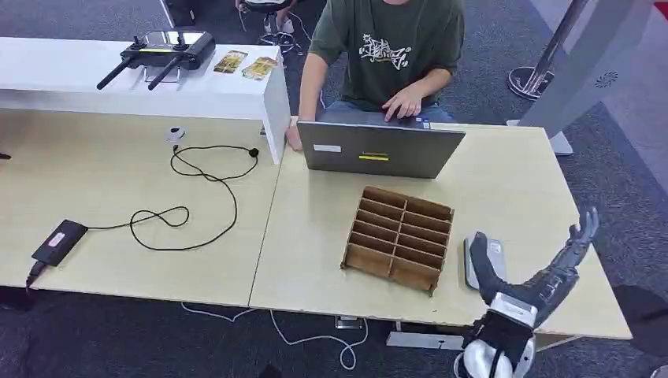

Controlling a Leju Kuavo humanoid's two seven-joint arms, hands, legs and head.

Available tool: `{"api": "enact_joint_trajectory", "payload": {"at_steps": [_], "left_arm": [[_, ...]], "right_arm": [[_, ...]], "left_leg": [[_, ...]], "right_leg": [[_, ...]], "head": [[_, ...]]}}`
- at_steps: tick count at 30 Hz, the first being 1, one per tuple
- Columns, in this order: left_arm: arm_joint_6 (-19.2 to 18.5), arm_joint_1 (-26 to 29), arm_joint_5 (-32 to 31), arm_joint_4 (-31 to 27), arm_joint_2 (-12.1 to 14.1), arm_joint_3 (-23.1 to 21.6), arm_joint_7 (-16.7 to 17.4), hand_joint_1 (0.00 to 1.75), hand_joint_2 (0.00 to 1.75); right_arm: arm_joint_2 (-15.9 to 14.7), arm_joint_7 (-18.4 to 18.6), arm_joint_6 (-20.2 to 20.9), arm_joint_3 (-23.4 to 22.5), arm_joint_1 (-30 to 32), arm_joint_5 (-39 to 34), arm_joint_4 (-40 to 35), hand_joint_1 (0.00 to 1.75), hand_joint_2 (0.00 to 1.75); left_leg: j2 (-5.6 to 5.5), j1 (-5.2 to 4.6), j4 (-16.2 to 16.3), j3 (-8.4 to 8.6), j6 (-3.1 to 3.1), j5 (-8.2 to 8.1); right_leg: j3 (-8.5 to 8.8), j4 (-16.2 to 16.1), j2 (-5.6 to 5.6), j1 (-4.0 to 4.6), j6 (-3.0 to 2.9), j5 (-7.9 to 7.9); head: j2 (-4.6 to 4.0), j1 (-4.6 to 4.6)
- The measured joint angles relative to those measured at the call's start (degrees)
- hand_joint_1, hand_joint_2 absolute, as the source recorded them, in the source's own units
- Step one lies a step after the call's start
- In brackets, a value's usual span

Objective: Pass the card to the sensor for recognition and then transmit it.

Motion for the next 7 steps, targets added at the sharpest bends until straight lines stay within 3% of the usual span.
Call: {"api": "enact_joint_trajectory", "payload": {"at_steps": [7], "left_arm": [[0.0,0.0,-0.7,0.0,0.0,0.0,0.4,0.00,0.00]], "right_arm": [[0.3,-1.0,0.0,-6.2,1.6,-6.4,-4.3,0.00,1.75]], "left_leg": [[0.01,0.00,0.0,-0.02,0.01,-0.01]], "right_leg": [[-0.01,0.0,0.01,0.00,0.00,0.00]], "head": [[0.00,0.02]]}}
